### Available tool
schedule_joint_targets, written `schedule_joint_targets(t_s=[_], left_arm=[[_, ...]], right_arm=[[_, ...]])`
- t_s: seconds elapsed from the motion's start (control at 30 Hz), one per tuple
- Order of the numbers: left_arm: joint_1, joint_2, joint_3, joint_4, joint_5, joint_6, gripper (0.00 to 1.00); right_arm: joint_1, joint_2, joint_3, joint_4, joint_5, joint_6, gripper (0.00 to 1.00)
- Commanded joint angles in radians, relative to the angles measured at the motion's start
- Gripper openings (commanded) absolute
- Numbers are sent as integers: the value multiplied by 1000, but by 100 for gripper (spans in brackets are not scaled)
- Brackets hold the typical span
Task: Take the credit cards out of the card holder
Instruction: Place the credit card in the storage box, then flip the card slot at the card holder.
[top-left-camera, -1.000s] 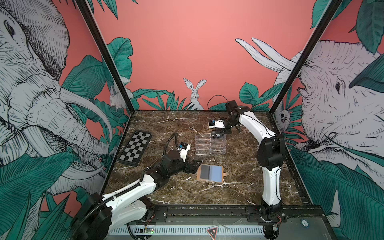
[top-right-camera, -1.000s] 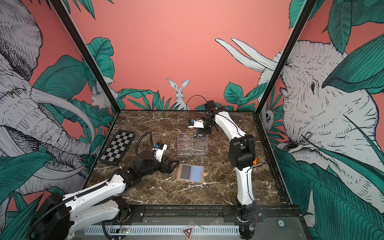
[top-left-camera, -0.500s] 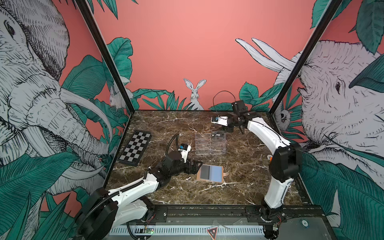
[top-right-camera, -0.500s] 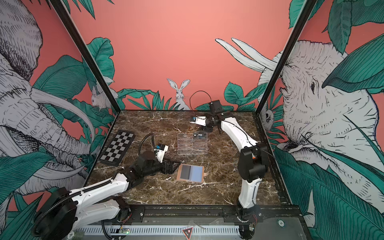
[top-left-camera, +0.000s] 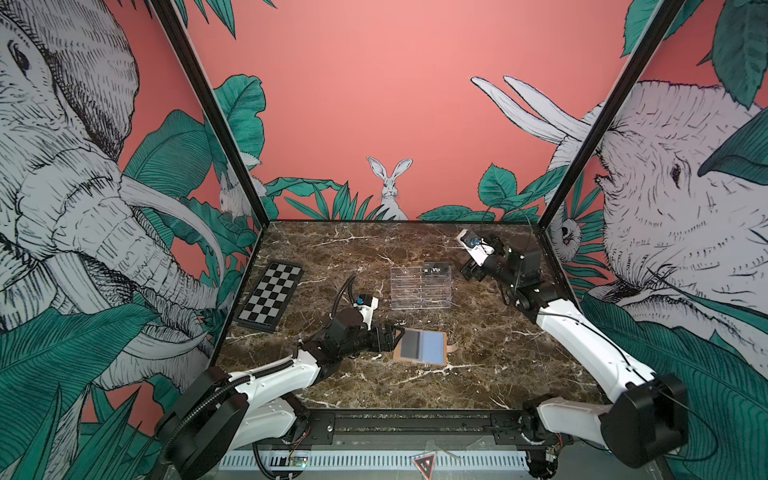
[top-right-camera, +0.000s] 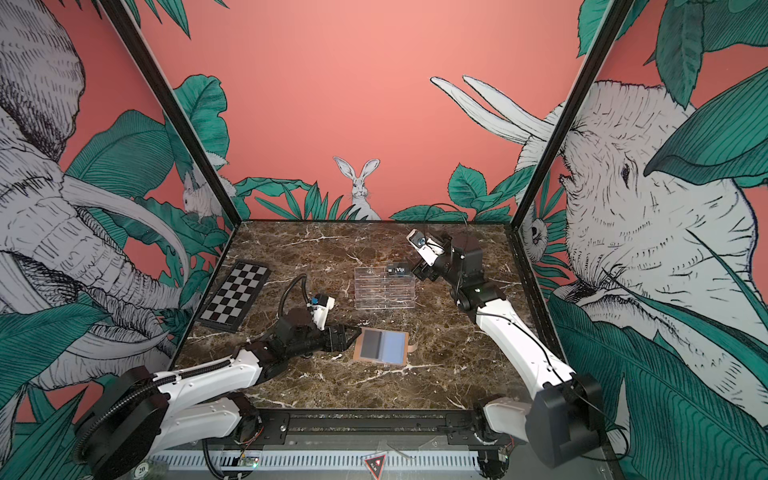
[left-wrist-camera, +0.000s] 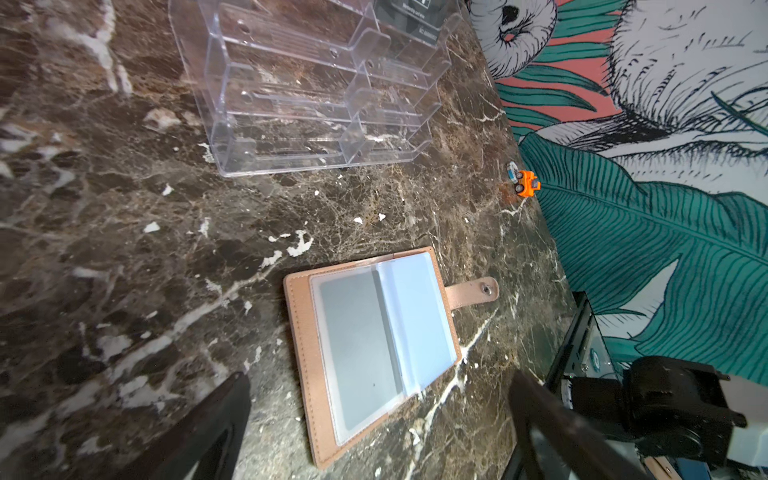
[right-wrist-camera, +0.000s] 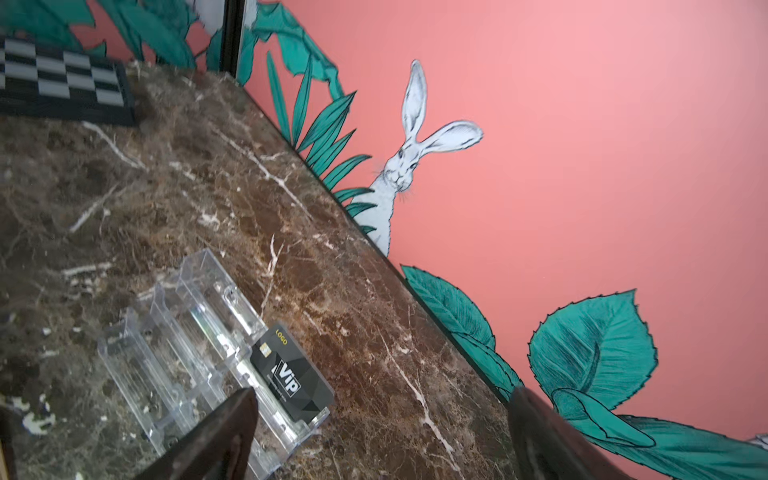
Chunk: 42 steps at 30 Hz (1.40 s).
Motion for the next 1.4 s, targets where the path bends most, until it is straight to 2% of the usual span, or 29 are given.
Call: schedule_joint_targets(t_s=[0.0,0.2,0.37,0.73,1.0,1.37], left_arm=[[5,-50,-37,37,-58,-43,99],[5,-88,-58,27,-65,-60,99],[4,-81,-56,29,-48,-65,98],[5,-88,-74,56,-45,-85,98],[5,-103,-80,57,-41,-88,98],[4,-117,-90,67,-38,-92,98]], right_arm=[[-5,-79,-53,122,47,171,94],[-11,-236,-121,52,80,386,98],[-13,-363,-202,31,82,504,98],[-22,-524,-244,-192,129,649,98],[-25,-590,-245,-334,107,716,98],[-28,-636,-261,-413,57,794,98]])
